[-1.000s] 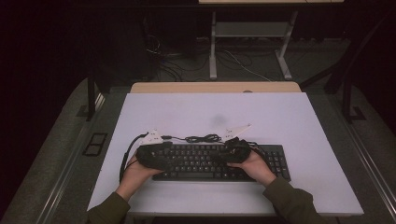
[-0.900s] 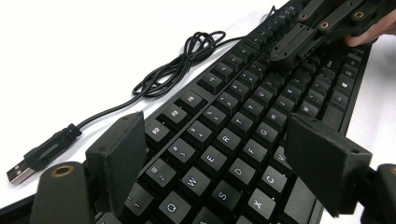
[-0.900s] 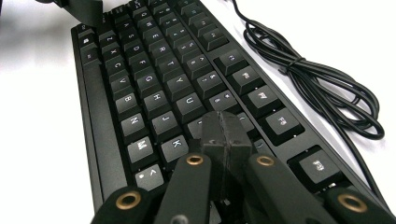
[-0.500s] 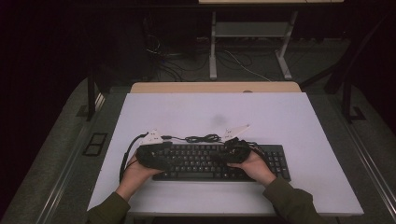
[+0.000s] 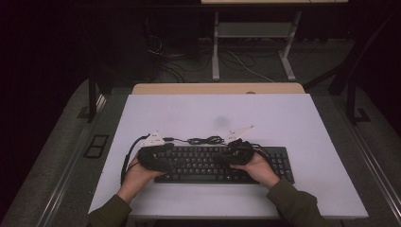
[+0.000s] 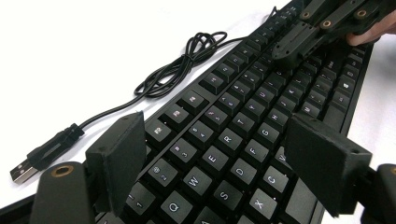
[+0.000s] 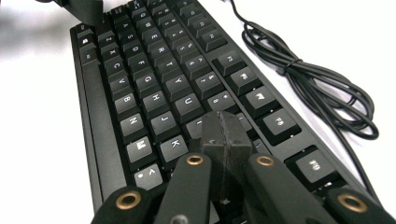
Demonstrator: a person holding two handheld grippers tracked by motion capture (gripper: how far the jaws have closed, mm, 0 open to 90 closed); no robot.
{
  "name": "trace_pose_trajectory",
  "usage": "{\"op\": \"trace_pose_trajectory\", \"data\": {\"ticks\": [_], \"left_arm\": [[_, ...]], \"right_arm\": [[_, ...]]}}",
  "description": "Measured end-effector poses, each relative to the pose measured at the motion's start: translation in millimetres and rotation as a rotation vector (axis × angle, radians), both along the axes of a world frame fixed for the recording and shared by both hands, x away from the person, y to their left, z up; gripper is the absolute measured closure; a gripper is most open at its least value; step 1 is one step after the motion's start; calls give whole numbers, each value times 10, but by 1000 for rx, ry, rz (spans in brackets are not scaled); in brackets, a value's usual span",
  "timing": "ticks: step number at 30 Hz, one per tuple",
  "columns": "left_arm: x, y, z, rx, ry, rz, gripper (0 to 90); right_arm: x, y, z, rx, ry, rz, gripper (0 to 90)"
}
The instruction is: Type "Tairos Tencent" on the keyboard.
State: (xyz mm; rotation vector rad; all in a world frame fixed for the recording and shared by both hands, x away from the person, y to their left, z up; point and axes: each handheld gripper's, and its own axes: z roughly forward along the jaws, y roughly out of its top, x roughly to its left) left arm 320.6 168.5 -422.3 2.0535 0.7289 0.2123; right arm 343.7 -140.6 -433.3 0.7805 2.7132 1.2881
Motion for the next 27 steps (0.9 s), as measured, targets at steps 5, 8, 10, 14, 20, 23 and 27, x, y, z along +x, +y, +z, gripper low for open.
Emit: {"op": "trace_pose_trajectory", "data": {"ticks": [5,8,10,14,20,23,27], "left_arm": [[1,6,3,2,-1,0,203],[0,7,5,3,-1,0,203],[-1,6,7,2,-1,1,203],[0,7,9,3,-2,1,204],[2,15,9,6,-4,3,209],[1,14,10,7,-5,3,213],[0,16,10,10,-3,3,217]], "right_arm": [[6,-19,21,28,-5,0,860],[10,-36,30,45,-10,-8,779],[16,-54,39,64,-4,-17,729],[26,-86,51,86,-6,-30,614],[33,-107,53,101,-20,-38,419],[33,-105,44,105,-31,-45,304],[41,-109,40,116,-36,-64,226]]}}
